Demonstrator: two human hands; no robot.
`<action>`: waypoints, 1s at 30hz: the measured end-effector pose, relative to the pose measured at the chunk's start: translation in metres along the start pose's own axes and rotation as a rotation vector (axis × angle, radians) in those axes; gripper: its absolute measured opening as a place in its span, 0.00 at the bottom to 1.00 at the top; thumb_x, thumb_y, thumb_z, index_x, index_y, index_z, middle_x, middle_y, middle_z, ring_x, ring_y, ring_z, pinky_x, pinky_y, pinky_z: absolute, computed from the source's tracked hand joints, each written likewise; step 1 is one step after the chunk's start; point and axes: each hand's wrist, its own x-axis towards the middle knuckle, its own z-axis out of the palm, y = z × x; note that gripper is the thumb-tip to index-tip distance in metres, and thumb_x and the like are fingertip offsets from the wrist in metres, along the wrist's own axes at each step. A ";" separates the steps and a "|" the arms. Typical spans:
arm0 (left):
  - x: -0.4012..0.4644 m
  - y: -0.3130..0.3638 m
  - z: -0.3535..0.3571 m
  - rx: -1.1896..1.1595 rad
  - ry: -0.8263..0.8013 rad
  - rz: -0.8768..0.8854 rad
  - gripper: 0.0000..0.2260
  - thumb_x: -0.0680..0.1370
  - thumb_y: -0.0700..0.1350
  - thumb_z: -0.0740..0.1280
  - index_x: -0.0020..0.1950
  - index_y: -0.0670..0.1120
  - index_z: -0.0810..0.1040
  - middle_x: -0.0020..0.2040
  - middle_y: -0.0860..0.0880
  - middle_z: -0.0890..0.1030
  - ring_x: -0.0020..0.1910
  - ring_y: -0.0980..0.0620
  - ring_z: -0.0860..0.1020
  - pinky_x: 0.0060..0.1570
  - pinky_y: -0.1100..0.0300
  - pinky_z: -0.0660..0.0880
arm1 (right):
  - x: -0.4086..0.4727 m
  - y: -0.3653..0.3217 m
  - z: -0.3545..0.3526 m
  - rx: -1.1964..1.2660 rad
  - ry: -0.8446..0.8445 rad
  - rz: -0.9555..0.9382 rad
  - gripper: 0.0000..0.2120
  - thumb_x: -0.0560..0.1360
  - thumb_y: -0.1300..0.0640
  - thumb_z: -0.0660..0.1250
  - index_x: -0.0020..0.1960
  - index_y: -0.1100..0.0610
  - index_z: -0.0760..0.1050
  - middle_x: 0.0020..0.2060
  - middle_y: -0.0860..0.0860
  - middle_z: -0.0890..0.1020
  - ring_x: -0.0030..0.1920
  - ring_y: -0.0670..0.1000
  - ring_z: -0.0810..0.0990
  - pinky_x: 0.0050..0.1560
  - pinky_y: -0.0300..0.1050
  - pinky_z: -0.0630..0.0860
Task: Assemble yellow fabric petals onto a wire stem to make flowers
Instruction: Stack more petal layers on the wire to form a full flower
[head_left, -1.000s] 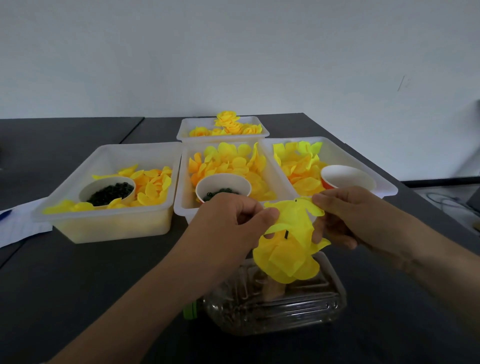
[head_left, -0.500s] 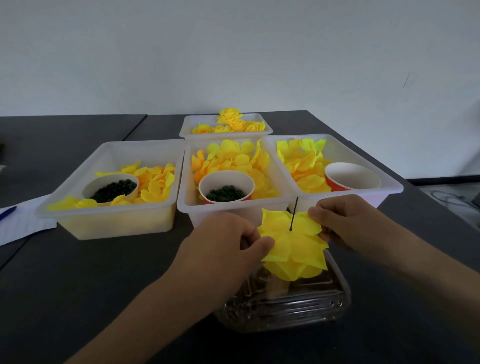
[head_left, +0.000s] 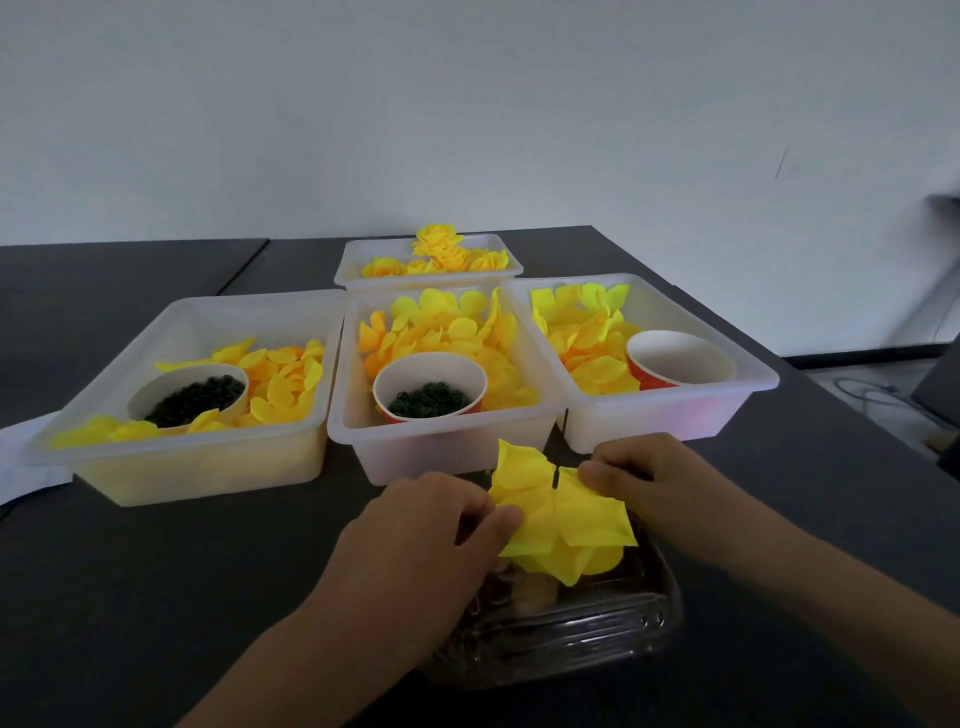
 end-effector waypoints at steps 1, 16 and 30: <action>0.000 -0.001 -0.002 -0.018 -0.021 -0.011 0.24 0.76 0.67 0.53 0.30 0.53 0.74 0.30 0.64 0.76 0.30 0.64 0.74 0.34 0.63 0.66 | 0.002 0.000 -0.004 0.002 0.024 -0.002 0.19 0.78 0.47 0.61 0.33 0.55 0.74 0.26 0.46 0.74 0.28 0.40 0.71 0.33 0.32 0.68; 0.006 -0.020 -0.054 -0.071 0.177 -0.149 0.28 0.68 0.68 0.48 0.31 0.51 0.78 0.27 0.57 0.78 0.28 0.63 0.75 0.30 0.67 0.63 | 0.148 0.032 -0.068 -1.146 -0.053 0.049 0.17 0.75 0.61 0.63 0.59 0.43 0.75 0.58 0.49 0.74 0.62 0.56 0.65 0.58 0.50 0.58; 0.006 -0.009 -0.048 -0.151 0.318 -0.026 0.12 0.76 0.58 0.59 0.42 0.55 0.78 0.31 0.60 0.77 0.30 0.64 0.74 0.29 0.68 0.63 | 0.104 -0.031 -0.108 -0.138 0.183 -0.117 0.17 0.79 0.57 0.66 0.32 0.59 0.70 0.25 0.48 0.71 0.25 0.44 0.68 0.29 0.35 0.63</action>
